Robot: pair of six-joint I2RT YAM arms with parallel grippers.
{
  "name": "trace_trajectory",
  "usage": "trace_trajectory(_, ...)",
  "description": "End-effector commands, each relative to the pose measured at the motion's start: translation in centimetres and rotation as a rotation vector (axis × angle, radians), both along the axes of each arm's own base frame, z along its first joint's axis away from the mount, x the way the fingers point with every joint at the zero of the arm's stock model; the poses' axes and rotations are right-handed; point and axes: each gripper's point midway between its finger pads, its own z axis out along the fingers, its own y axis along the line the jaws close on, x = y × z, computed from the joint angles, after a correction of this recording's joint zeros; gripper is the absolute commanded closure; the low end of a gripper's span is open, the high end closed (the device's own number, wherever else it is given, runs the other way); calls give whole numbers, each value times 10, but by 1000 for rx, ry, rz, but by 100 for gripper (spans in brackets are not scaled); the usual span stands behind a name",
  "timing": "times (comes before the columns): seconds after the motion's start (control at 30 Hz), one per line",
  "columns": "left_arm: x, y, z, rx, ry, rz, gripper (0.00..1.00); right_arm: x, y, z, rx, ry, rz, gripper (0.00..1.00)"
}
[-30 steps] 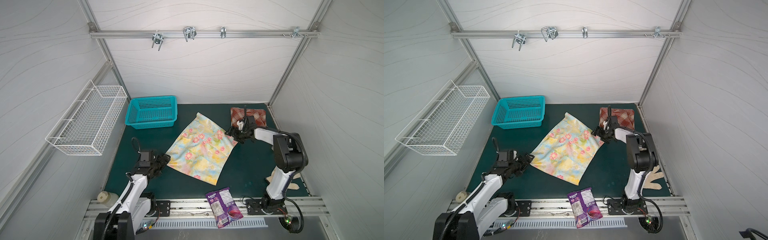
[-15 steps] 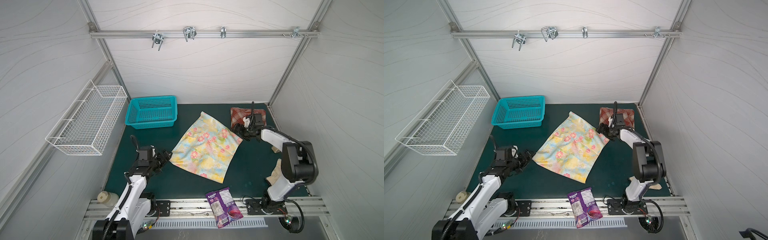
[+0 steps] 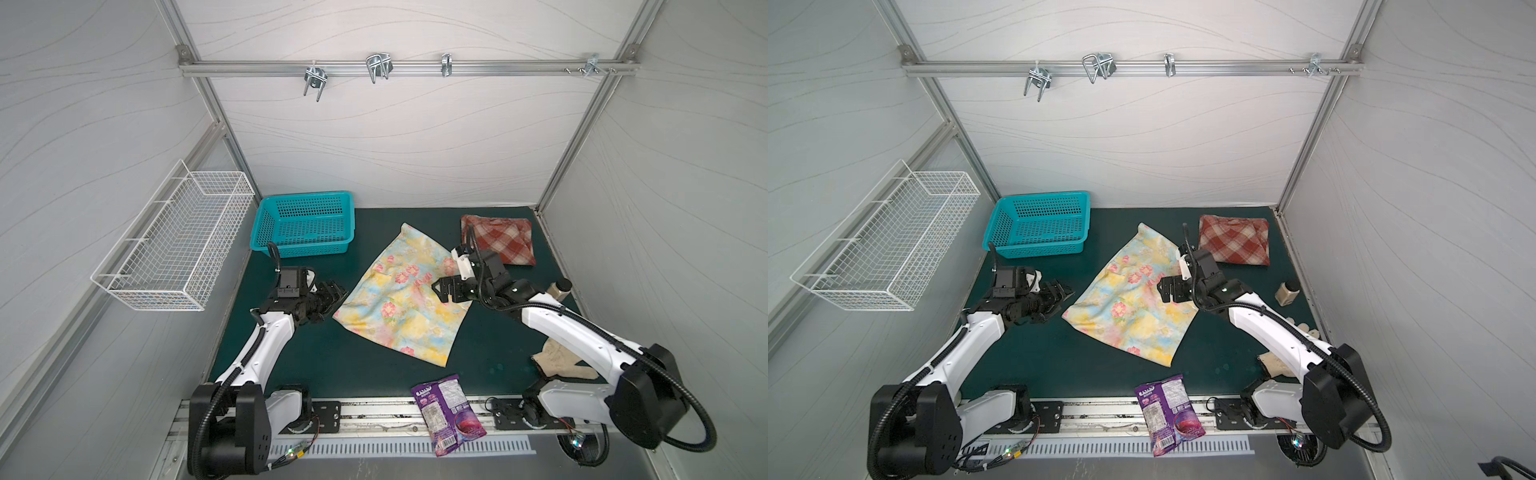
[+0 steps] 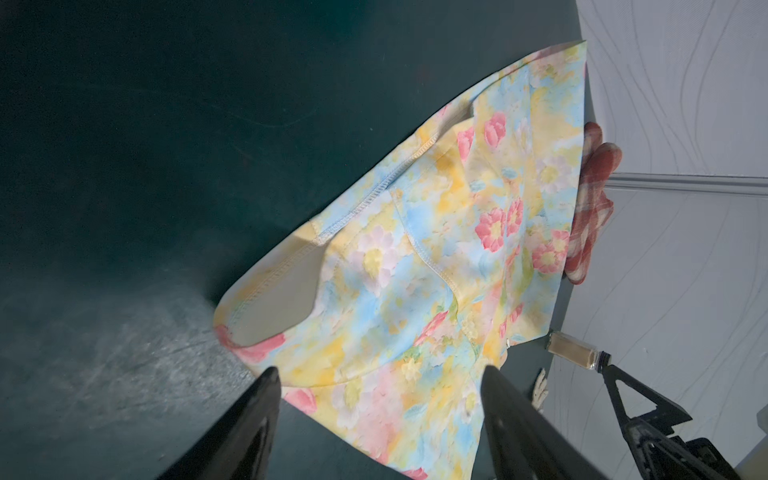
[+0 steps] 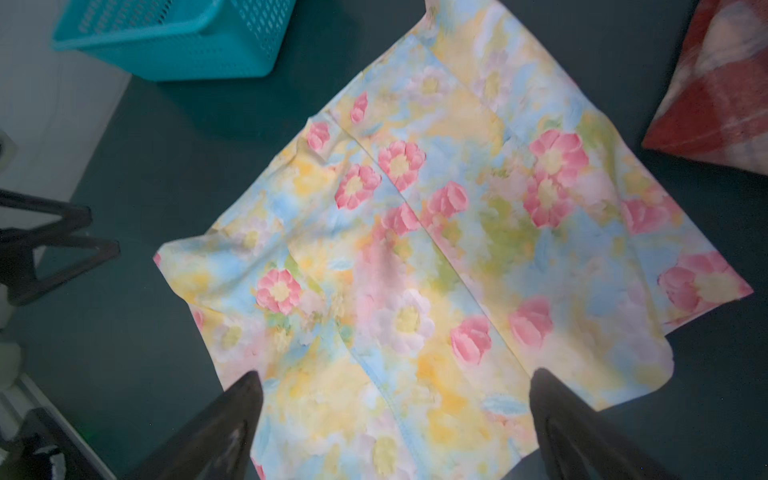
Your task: Fold and stack the skirts
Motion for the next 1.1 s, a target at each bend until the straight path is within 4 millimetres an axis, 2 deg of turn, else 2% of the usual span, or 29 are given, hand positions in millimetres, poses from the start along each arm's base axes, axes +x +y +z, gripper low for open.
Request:
trace_trajectory(0.0, -10, -2, 1, 30, 58, -39, 25, -12, -3, -13, -107, -21, 21, 1)
trace_trajectory(0.17, -20, -1, -5, 100, 109, -40, 25, -31, 12, -33, -179, -26, 81, 1)
trace_trajectory(0.4, -10, -9, -21, 104, 177, -40, 27, -46, 32, -47, -177, -13, 128, 1)
trace_trajectory(0.8, 21, -7, -39, 131, 232, -20, 33, -53, 45, -56, -152, 5, 156, 1)
trace_trajectory(1.07, 23, -5, -56, 154, 278, -34, 41, -54, 45, -61, -158, 12, 159, 1)
